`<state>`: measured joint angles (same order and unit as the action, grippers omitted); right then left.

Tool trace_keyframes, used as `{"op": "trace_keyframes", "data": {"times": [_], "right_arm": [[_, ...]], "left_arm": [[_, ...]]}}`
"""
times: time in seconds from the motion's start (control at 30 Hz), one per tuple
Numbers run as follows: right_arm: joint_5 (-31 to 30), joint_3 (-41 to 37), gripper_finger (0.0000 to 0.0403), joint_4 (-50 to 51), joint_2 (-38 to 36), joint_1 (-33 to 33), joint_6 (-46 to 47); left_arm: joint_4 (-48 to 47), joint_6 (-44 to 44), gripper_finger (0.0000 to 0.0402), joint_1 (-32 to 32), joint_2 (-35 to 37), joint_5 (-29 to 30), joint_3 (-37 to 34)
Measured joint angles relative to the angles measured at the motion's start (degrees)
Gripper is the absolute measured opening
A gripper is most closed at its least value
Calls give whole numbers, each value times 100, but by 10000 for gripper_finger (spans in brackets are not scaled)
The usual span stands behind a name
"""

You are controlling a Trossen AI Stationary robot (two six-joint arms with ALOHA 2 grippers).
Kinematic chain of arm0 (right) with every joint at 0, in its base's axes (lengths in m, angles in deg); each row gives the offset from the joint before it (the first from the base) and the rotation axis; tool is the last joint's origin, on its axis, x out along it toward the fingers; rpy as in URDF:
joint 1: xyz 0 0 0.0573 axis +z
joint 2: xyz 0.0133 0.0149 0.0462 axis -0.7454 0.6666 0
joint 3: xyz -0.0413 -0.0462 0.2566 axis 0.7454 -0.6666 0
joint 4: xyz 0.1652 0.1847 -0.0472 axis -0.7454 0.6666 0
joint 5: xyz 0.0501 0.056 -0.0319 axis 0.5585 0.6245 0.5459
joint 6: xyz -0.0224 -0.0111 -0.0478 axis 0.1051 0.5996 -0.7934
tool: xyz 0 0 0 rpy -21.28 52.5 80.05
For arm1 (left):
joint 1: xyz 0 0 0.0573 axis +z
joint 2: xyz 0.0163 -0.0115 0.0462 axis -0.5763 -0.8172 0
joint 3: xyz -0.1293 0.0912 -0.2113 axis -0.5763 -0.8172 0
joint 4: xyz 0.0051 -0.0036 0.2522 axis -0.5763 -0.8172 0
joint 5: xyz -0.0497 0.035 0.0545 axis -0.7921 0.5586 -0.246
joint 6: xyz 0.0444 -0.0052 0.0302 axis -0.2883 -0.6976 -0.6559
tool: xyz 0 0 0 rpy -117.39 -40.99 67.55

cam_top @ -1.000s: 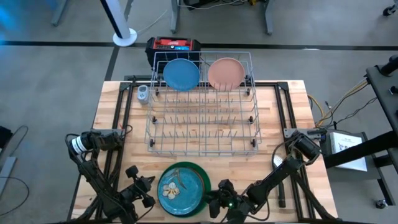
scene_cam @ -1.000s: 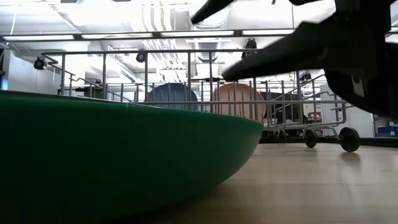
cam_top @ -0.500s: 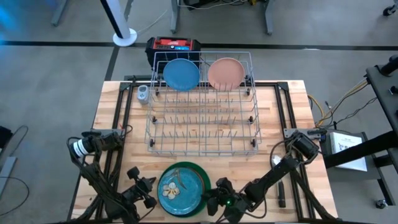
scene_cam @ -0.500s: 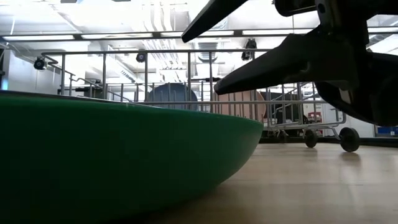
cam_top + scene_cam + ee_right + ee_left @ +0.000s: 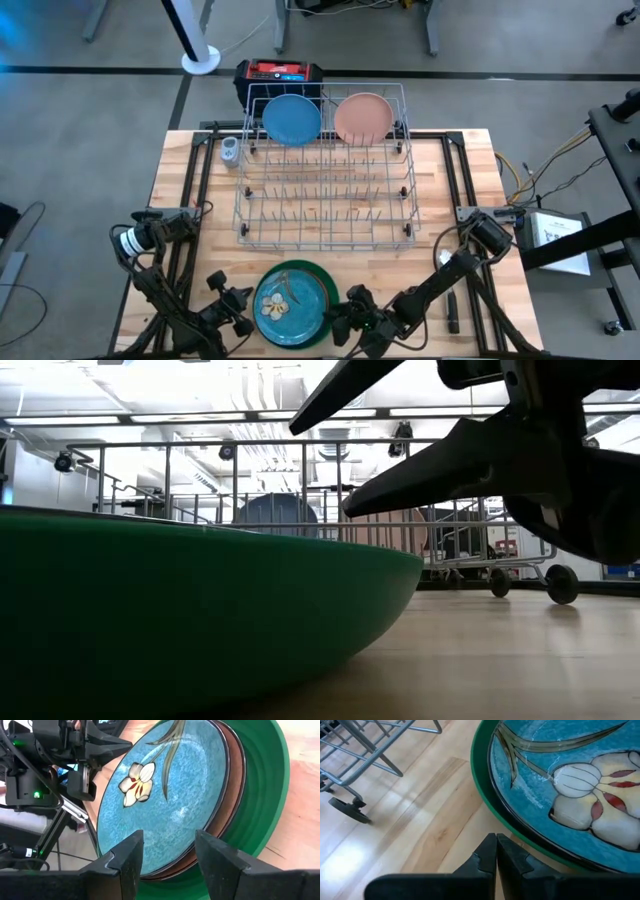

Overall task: Sort dishes
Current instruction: Put the blue floral plate into the dish rack

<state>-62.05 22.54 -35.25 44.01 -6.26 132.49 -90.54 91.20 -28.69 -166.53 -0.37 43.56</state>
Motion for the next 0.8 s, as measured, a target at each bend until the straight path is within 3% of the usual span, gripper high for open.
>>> {"op": "trace_keyframes", "data": {"times": [0.8], "right_arm": [[195,131,169,-85,334,-110,200]], "left_arm": [[172,-28,0,88,-7,33,-10]]}}
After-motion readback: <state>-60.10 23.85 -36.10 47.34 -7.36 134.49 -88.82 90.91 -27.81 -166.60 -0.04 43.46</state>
